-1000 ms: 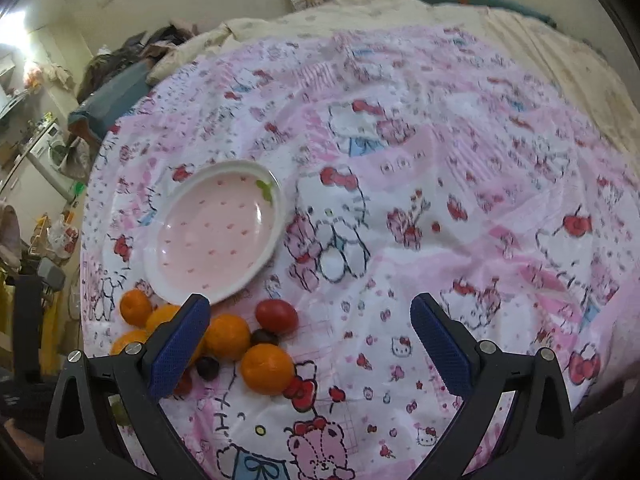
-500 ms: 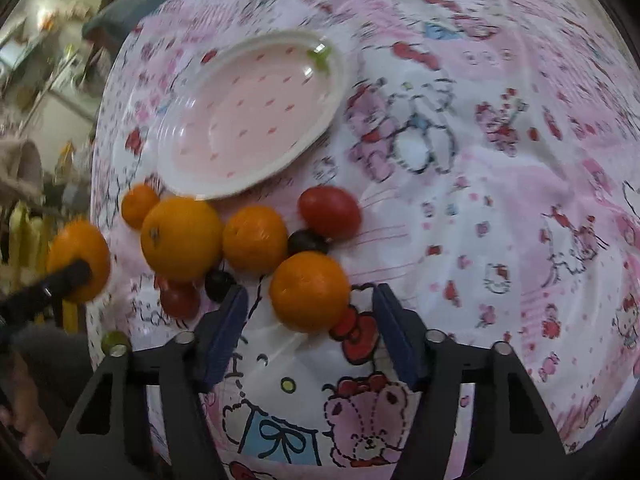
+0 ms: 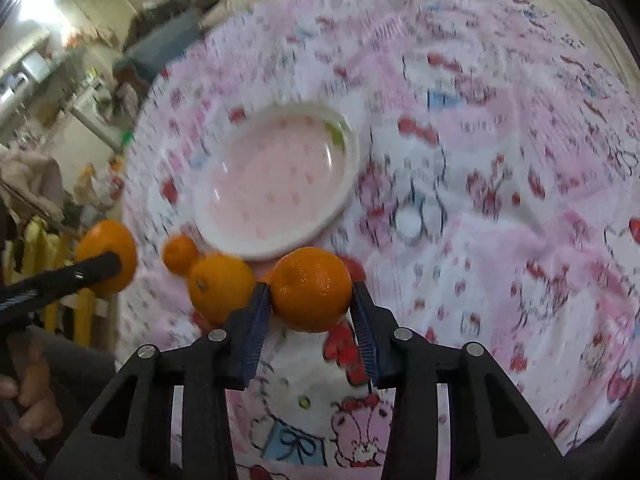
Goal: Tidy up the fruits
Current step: 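Place the mandarin on the plate with the right tool and open it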
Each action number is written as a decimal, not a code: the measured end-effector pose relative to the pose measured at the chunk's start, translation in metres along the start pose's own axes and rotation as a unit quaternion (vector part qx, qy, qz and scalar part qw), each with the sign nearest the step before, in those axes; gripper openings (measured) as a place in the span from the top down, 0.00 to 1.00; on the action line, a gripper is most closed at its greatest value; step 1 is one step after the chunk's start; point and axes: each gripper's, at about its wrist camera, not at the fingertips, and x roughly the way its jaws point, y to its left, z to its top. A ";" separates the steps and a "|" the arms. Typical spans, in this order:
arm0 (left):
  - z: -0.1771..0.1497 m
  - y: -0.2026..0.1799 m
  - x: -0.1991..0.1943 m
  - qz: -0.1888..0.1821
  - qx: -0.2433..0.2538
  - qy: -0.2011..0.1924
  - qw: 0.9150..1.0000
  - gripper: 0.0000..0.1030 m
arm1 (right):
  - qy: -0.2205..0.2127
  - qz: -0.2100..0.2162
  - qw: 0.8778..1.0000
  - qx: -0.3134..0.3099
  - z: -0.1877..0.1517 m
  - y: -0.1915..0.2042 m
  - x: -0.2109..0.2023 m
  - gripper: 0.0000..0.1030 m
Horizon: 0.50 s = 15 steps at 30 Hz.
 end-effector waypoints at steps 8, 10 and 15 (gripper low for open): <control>0.051 -0.016 0.015 0.024 0.028 -0.013 0.999 0.51 | -0.019 0.023 1.000 -0.010 0.061 -0.001 0.006 0.59; 0.059 -0.020 0.022 0.030 0.036 -0.016 0.999 0.51 | -0.017 0.024 0.999 -0.017 0.073 0.000 0.013 0.59; 0.068 -0.016 0.039 0.040 0.036 -0.019 0.998 0.51 | 0.001 0.023 0.999 -0.026 0.100 0.002 0.044 0.59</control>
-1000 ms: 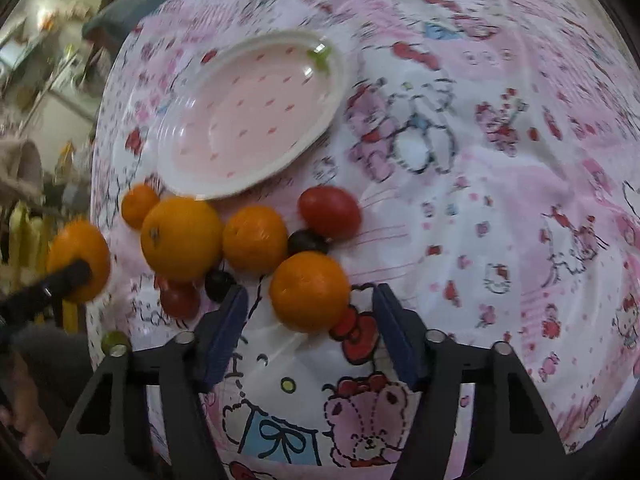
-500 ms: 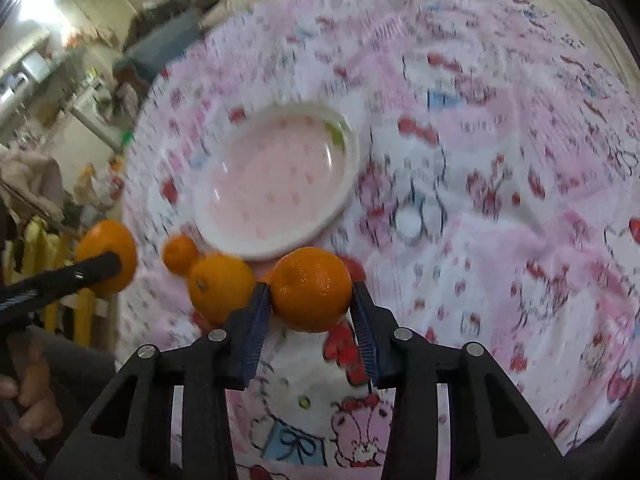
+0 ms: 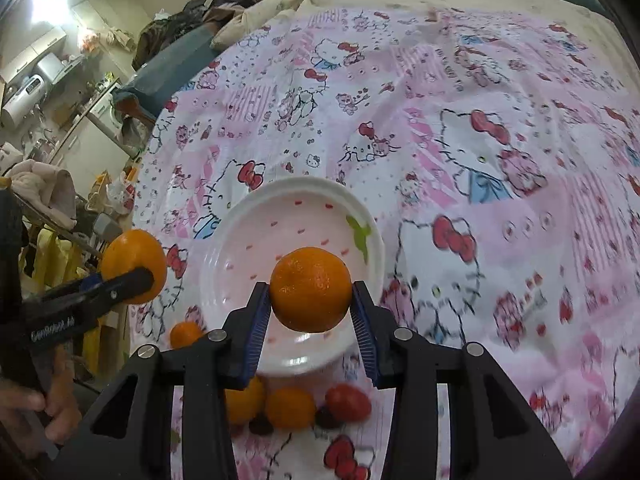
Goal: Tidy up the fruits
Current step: 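Place the mandarin on the plate with the right tool and open it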
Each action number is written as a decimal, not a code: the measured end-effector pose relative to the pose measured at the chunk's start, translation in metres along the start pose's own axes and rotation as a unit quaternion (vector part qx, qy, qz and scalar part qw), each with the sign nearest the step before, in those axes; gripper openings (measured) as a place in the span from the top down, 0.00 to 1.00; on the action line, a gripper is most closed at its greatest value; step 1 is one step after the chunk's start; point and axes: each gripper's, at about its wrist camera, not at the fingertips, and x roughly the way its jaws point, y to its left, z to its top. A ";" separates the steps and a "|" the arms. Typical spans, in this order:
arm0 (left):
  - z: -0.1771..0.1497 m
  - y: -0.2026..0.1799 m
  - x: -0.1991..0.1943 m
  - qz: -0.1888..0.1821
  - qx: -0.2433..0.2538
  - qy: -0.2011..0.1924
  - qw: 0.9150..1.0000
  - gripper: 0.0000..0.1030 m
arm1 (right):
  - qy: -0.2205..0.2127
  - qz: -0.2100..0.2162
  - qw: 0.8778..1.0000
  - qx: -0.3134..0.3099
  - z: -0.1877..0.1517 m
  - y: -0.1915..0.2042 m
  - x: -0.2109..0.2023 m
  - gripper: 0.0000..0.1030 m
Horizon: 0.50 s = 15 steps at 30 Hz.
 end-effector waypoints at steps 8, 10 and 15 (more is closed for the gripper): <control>0.002 0.008 0.018 0.001 -0.021 0.022 1.000 0.51 | 0.047 -0.009 0.999 -0.015 0.025 -0.003 0.066 0.59; 0.003 0.010 0.021 0.006 -0.022 0.023 0.999 0.51 | 0.056 -0.014 0.998 -0.023 0.029 0.000 0.082 0.59; 0.005 0.015 0.028 0.018 -0.020 0.027 0.999 0.51 | 0.061 -0.019 0.997 -0.036 0.035 0.004 0.108 0.58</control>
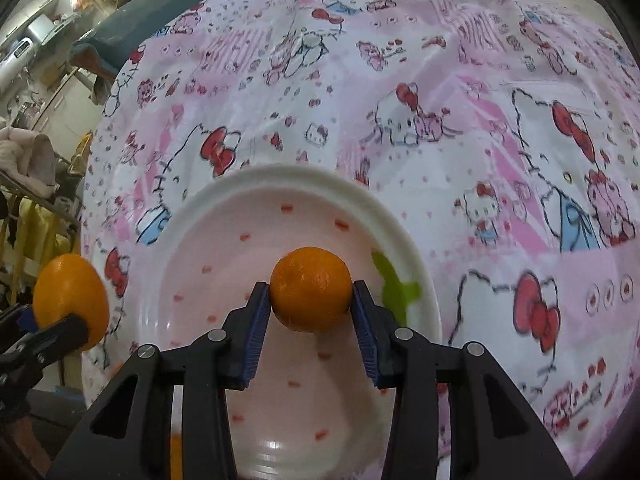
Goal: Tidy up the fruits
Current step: 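Place the mandarin on the plate with the right tool and open it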
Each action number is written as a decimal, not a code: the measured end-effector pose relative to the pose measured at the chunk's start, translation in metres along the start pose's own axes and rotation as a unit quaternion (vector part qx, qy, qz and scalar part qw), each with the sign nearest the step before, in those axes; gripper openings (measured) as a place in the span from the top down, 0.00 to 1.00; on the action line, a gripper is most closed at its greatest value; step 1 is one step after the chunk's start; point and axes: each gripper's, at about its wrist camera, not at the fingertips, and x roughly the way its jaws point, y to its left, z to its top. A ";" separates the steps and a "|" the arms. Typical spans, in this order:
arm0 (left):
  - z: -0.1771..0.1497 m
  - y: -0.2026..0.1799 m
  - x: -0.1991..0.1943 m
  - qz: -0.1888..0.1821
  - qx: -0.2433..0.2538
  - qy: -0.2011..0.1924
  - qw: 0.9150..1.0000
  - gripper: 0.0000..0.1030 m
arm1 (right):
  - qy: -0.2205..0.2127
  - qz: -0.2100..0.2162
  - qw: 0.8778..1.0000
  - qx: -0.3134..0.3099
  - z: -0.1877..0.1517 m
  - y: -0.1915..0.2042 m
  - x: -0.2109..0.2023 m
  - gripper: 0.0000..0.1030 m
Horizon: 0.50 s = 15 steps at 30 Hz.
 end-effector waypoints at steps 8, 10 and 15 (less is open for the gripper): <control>0.002 -0.001 0.009 0.002 -0.002 0.009 1.000 0.51 | 0.000 0.012 1.000 0.008 0.005 -0.005 0.002 0.52; 0.003 -0.004 0.010 0.004 0.006 0.003 1.000 0.51 | 0.001 0.016 1.000 0.010 0.004 -0.006 0.000 0.38; 0.010 -0.014 0.015 0.009 0.036 -0.023 0.999 0.51 | -0.013 -0.001 1.000 0.012 0.002 -0.009 -0.017 0.33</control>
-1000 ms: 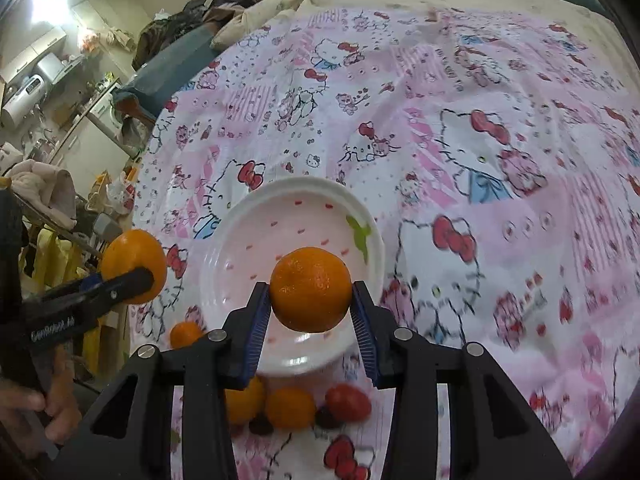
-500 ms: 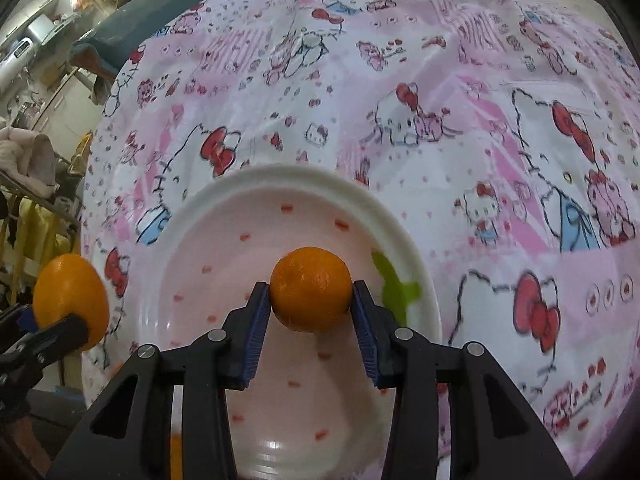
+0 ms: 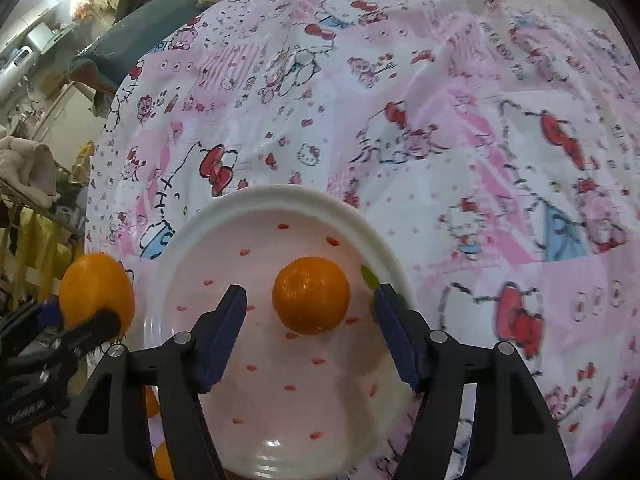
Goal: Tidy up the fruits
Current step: 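Place the mandarin on the plate with the right tool and open it, then lower the large orange onto the plate with the left tool and release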
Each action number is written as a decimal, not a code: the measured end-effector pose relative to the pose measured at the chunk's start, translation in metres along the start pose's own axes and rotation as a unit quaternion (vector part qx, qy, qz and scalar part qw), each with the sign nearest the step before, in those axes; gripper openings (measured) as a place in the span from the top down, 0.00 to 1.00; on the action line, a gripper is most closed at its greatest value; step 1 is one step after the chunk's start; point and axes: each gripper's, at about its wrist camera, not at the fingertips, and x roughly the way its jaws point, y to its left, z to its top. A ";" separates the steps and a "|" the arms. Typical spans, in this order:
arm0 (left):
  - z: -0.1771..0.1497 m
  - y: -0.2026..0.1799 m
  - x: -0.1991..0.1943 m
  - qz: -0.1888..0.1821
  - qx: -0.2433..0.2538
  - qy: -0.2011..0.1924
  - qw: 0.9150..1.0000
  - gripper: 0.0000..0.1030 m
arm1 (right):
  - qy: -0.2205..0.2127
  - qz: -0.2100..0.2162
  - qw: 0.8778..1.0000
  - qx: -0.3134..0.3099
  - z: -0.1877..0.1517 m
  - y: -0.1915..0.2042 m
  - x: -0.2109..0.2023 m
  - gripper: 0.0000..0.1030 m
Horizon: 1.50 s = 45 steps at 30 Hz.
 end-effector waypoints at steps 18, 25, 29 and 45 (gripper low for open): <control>0.022 -0.041 0.042 -0.068 0.002 0.014 0.998 0.50 | -0.026 0.005 0.992 0.120 -0.047 -0.054 -0.079 0.33; 0.024 -0.047 0.065 -0.069 0.003 0.038 0.997 0.49 | -0.032 0.013 0.991 0.131 -0.046 -0.062 -0.089 0.33; 0.025 -0.047 0.065 -0.063 -0.001 0.039 0.997 0.46 | -0.036 0.019 0.990 0.138 -0.041 -0.065 -0.089 0.33; 0.008 -0.023 0.000 -0.067 -0.012 -0.002 0.998 0.14 | -0.055 0.020 0.990 0.129 -0.037 -0.058 -0.104 0.33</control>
